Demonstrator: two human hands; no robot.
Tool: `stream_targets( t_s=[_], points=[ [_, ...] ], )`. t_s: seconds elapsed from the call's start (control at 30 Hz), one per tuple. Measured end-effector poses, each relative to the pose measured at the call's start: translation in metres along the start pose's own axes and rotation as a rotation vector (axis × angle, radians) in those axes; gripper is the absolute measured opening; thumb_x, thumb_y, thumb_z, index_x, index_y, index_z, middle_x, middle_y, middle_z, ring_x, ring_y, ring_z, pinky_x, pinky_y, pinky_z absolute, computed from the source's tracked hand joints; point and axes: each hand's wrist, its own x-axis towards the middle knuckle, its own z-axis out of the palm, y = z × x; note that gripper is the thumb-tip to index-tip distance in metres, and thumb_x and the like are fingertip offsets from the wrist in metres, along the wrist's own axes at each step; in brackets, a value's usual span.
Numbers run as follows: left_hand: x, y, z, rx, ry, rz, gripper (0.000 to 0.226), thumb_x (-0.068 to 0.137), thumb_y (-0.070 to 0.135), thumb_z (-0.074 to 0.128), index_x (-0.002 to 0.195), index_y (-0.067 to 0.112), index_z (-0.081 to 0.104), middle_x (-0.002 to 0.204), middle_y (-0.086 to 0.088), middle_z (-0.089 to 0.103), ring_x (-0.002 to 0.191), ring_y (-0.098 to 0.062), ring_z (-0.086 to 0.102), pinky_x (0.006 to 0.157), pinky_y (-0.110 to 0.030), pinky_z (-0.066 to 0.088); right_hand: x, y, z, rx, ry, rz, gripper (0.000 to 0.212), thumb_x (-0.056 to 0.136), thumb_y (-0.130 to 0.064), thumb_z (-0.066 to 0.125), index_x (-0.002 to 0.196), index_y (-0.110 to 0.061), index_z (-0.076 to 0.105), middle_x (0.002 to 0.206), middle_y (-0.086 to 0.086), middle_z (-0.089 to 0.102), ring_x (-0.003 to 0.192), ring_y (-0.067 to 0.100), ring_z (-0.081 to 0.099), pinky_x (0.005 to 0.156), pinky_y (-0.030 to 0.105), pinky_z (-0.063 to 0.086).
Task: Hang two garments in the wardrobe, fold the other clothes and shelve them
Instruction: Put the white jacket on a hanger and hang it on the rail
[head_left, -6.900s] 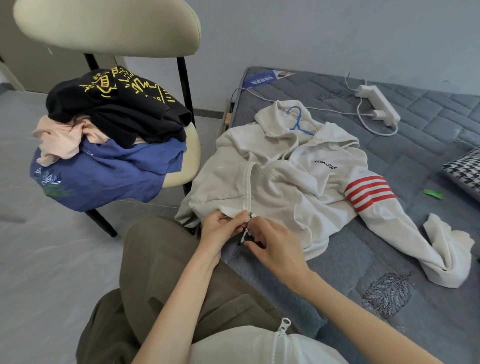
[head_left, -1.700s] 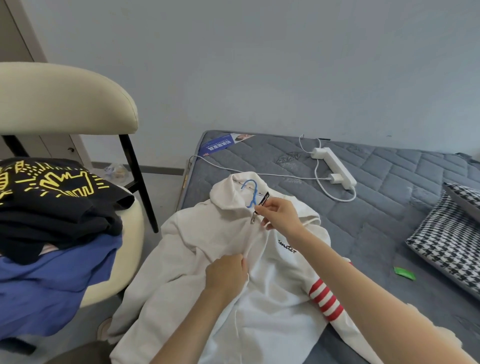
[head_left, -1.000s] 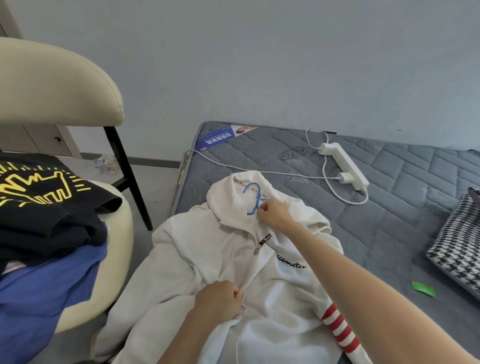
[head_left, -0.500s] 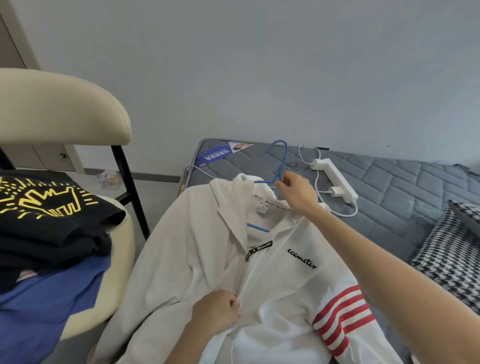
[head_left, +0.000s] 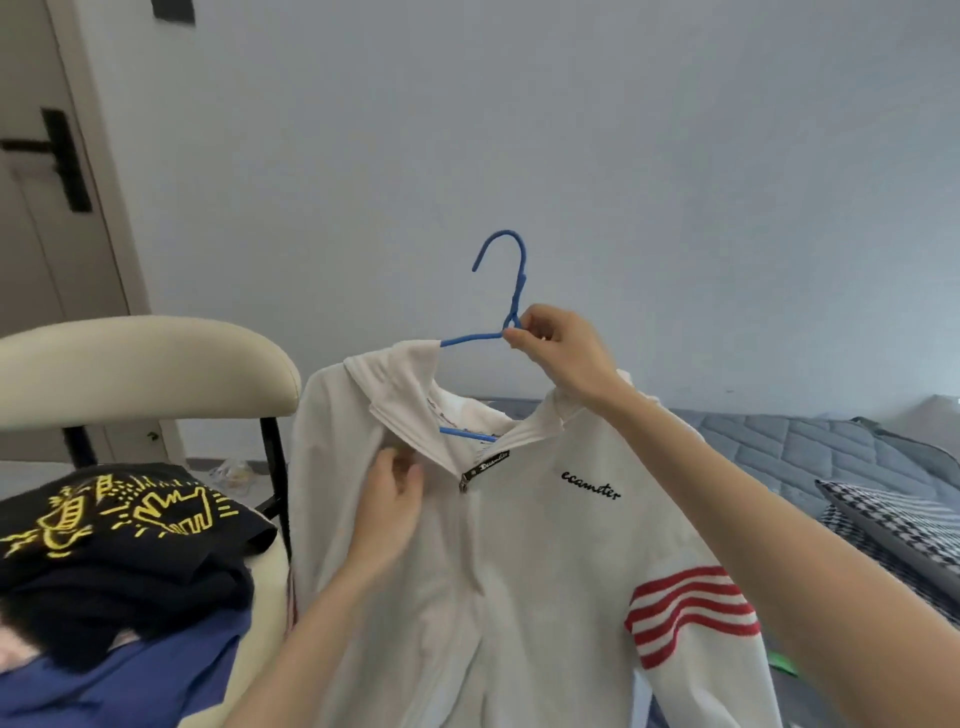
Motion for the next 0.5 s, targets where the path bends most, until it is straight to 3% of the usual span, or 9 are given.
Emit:
stream_targets(
  t_s=[0.1,0.2,0.3,0.37,0.5],
  points=[
    [0.026,0.058,-0.039,-0.238,0.105,0.024,0.011,0.096,0.009,0.049,0.102,0.018,0.05,0.096,0.003,0.06,0.086,-0.012,0.058,0.079,-0.034,0.047,0.007,-0.047,-0.021,0.014,0.071,-0.066,0.022,0.086,-0.041,0.061,0.078,-0.02,0.061,0.067,-0.008,0.057,0.063,0.012,0.05,0.061,0.029,0.037],
    [0.031,0.103,-0.077,-0.452,0.117,0.037,0.011,0.098,0.012,0.049,0.106,0.018,0.053,0.102,-0.003,0.064,0.087,-0.016,0.063,0.077,-0.032,0.051,0.01,-0.089,-0.038,0.025,0.132,-0.102,0.023,0.085,-0.044,0.061,0.08,-0.021,0.062,0.069,-0.01,0.059,0.066,0.011,0.054,0.059,0.027,0.038],
    [0.021,0.139,-0.113,-0.674,0.076,0.077,0.023,0.099,0.01,0.045,0.117,0.022,0.053,0.11,-0.003,0.066,0.093,-0.019,0.066,0.083,-0.035,0.053,0.008,-0.124,-0.044,0.074,0.121,-0.132,0.021,0.086,-0.042,0.062,0.079,-0.022,0.063,0.067,-0.01,0.059,0.065,0.011,0.053,0.061,0.028,0.039],
    [0.014,0.154,-0.137,-0.867,0.016,0.044,0.028,0.1,0.012,0.043,0.121,0.028,0.055,0.099,0.0,0.069,0.088,-0.015,0.067,0.084,-0.036,0.052,0.002,-0.143,-0.042,0.101,0.112,-0.147,0.02,0.085,-0.041,0.062,0.077,-0.022,0.063,0.064,-0.011,0.059,0.063,0.009,0.053,0.061,0.029,0.038],
    [0.001,0.162,-0.182,-0.977,-0.019,-0.085,0.015,0.098,0.022,0.047,0.103,0.018,0.06,0.091,0.003,0.063,0.087,-0.01,0.062,0.086,-0.032,0.049,-0.015,-0.167,-0.027,0.098,0.095,-0.147,0.021,0.085,-0.042,0.061,0.076,-0.022,0.063,0.061,-0.012,0.059,0.06,0.005,0.053,0.058,0.027,0.036]
  ],
)
